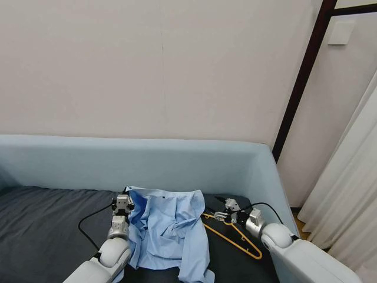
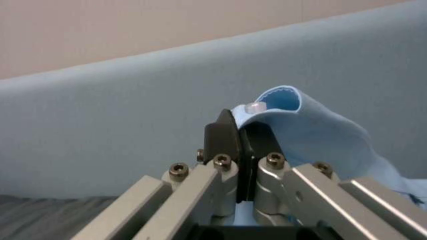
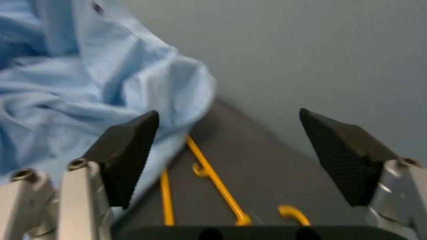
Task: Pick up the clothes from the sofa and hang them on the clothes hanger.
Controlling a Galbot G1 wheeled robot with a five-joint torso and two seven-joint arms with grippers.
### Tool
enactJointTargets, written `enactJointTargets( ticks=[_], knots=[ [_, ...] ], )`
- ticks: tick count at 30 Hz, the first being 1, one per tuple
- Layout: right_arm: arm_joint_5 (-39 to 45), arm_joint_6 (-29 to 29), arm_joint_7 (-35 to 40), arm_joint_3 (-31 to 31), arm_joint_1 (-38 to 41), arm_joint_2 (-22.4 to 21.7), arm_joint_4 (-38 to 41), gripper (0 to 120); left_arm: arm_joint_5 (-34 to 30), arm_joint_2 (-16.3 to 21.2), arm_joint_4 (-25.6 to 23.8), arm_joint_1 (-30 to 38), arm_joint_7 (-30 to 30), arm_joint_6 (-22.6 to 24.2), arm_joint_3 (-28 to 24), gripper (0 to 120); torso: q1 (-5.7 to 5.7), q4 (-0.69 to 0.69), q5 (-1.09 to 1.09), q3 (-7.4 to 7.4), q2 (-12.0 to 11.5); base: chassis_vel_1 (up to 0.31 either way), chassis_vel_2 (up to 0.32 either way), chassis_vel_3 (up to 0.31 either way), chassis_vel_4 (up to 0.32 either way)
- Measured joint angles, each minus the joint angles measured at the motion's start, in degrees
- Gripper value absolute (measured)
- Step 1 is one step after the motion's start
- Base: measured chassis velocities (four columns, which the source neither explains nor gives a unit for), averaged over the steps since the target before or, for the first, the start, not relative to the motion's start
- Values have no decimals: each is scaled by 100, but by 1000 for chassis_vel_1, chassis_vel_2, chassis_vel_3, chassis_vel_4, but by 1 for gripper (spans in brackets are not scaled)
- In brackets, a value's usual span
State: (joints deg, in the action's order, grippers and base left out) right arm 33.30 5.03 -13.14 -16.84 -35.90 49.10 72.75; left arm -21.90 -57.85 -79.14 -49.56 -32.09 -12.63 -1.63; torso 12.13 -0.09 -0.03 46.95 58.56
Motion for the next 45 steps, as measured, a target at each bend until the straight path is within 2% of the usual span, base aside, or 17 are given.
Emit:
enactJointTargets(
  ticks=[2,3,6,11,13,17,18,20,22,25,26,30,32,37,38,40,45],
  knots=[
    [39,-542,236,143,-128,-30,45,95,25,28,-84,-75,14,-13,1,0,0,1,1,0,0,0,0,0,0],
    [39,-542,236,143,-128,-30,45,95,25,28,-84,-75,14,-13,1,0,0,1,1,0,0,0,0,0,0],
    [268,-1192,248,237,-189,75,-66,100,137,57,-119,-160,97,-104,-34,0,0,3,1,0,0,0,0,0,0],
    [316,-1489,-3,284,-143,331,-554,100,198,52,-146,-205,125,-157,-89,0,0,3,1,0,0,0,0,0,0],
    [315,-1493,-21,288,-139,346,-587,100,201,51,-149,-205,126,-160,-90,0,0,4,0,0,0,0,0,0,0],
    [211,-1370,-298,337,-21,685,-1469,99,140,76,-288,-243,122,-156,-100,0,0,1,1,1,0,0,0,0,0],
    [211,-1370,-298,337,-21,685,-1469,99,140,76,-288,-243,122,-156,-100,0,0,1,1,1,0,0,0,0,0],
    [201,-1279,-390,349,112,849,-1983,91,105,141,-345,-261,123,-152,-105,0,0,3,0,1,0,0,0,0,0],
    [183,-1251,-413,331,164,889,-2128,88,99,152,-352,-261,126,-152,-109,0,0,3,0,1,0,0,0,0,0],
    [83,-1183,-501,264,330,1043,-2547,73,89,121,-354,-249,133,-151,-122,0,0,3,0,1,0,0,0,0,0],
    [83,-1183,-501,264,330,1043,-2547,73,89,121,-354,-249,133,-151,-122,0,0,3,0,1,0,0,0,0,0],
    [-31,-1124,-576,210,416,1167,-2829,55,87,78,-376,-235,133,-147,-154,0,0,2,0,1,-1,0,0,0,0],
    [-58,-1122,-589,203,428,1182,-2867,51,86,74,-376,-232,133,-148,-154,0,0,2,0,1,0,0,0,0,0],
    [-200,-1061,-682,256,484,1296,-3166,30,76,69,-357,-233,142,-150,-128,0,0,2,0,1,0,0,0,0,0],
    [-200,-1061,-682,256,484,1296,-3166,30,76,69,-357,-233,142,-150,-128,0,0,2,0,1,0,0,0,0,0],
    [-210,-1040,-690,288,495,1326,-3232,18,75,69,-358,-240,145,-155,-119,0,0,3,0,1,-1,0,0,0,0],
    [-214,-1026,-718,289,488,1308,-3196,4,66,79,-366,-223,147,-155,-133,0,0,3,-1,1,-1,0,0,0,0]
  ],
)
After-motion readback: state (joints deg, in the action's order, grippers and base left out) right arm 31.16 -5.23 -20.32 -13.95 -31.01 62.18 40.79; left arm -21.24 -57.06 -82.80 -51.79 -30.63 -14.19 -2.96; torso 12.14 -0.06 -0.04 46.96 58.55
